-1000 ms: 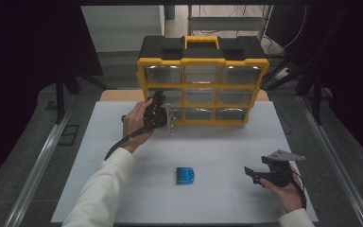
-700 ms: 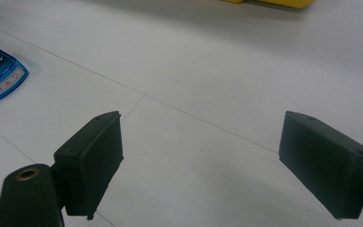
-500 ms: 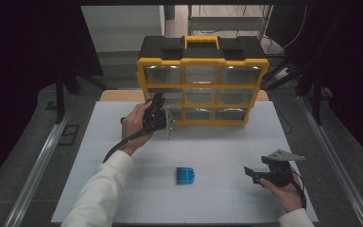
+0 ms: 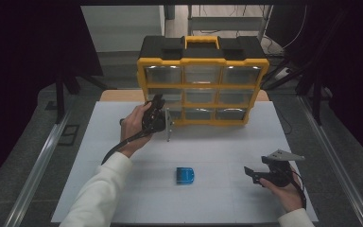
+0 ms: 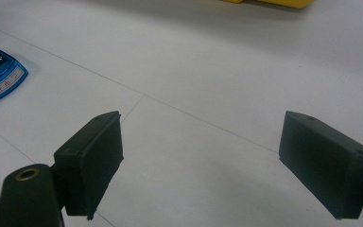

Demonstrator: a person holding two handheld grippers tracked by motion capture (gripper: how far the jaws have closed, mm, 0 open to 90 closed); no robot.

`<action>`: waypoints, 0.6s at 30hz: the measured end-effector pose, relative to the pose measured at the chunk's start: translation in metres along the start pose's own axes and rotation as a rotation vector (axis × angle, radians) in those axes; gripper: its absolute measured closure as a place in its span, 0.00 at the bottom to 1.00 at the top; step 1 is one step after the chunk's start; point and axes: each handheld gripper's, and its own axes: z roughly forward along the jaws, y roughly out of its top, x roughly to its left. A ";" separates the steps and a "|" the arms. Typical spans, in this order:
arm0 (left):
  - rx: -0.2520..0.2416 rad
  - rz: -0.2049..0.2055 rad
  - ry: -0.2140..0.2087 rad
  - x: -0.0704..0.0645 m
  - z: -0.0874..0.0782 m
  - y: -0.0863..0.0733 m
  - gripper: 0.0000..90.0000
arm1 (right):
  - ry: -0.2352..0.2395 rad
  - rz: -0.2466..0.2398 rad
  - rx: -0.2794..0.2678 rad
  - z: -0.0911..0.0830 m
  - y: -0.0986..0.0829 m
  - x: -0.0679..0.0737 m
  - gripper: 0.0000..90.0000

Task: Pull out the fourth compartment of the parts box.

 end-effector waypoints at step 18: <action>-0.011 0.005 -0.005 0.000 -0.007 -0.001 0.81 | -0.001 -0.004 -0.002 0.001 0.000 0.000 0.17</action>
